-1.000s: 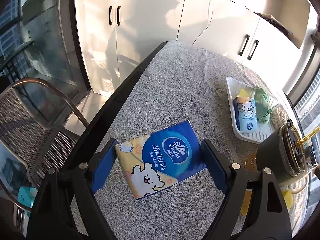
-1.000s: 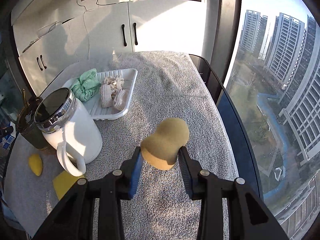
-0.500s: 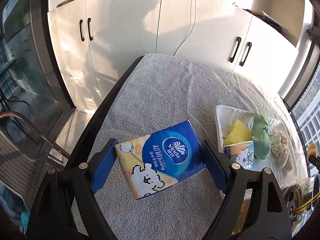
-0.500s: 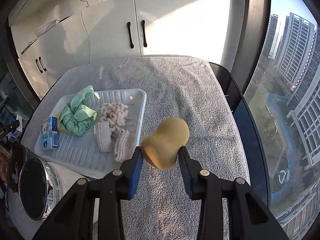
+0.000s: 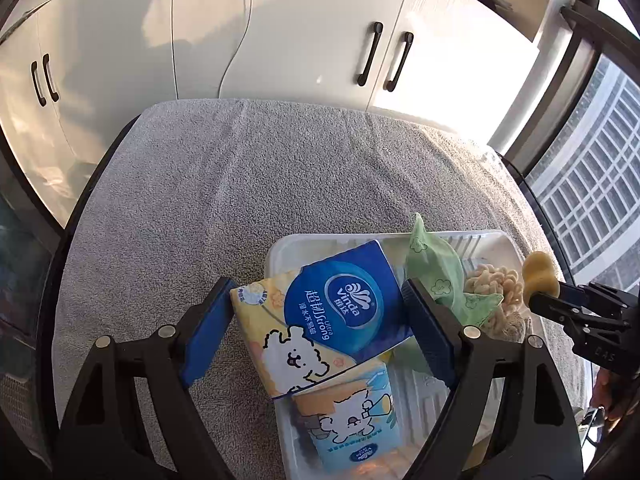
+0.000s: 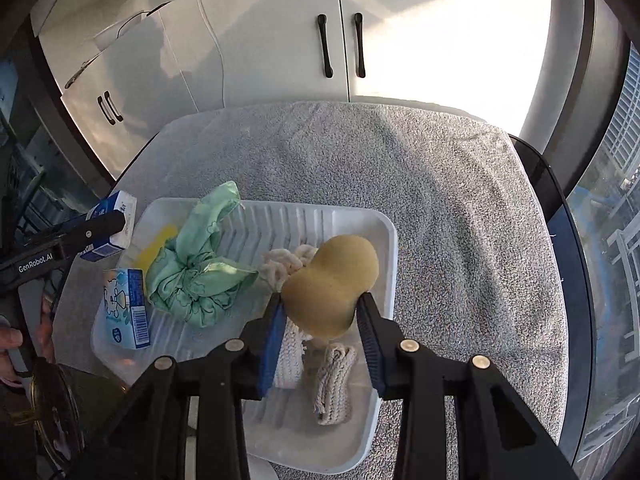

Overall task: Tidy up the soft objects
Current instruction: 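Carry the tissue pack and beige sponge into the white tray and open both tools, then withdraw both open tools from the tray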

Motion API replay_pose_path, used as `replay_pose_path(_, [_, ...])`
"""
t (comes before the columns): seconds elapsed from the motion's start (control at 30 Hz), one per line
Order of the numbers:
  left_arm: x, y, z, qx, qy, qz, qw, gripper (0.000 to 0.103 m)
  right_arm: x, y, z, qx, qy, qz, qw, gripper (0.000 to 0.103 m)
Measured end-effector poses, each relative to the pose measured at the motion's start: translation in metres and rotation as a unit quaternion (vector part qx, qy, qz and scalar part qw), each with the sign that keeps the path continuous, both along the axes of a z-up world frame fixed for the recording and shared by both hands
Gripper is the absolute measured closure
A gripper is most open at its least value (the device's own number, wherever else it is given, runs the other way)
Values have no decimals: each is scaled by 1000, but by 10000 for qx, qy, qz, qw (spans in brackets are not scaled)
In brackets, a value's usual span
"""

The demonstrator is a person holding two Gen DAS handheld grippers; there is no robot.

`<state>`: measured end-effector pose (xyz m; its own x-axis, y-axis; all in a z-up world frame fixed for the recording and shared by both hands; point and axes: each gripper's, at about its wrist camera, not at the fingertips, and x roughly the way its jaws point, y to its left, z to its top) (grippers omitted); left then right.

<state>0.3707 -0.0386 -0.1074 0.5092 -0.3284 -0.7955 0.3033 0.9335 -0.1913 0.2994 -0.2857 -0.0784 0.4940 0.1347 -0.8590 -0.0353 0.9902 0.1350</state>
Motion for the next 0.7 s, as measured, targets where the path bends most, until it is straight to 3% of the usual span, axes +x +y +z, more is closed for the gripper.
replay_pose_path(0.37, [6, -13, -26, 56, 459, -145, 9988, 19, 24, 17, -17, 52, 246, 95, 9996, 64])
replay_pose_path(0.63, [3, -18, -25, 196, 345, -151, 9991, 17, 27, 22, -28, 70, 497, 132, 9987, 61])
replay_pose_path(0.7, [1, -17, -21, 225, 281, -122, 9993, 17, 26, 22, -27, 67, 468, 137, 9988, 54])
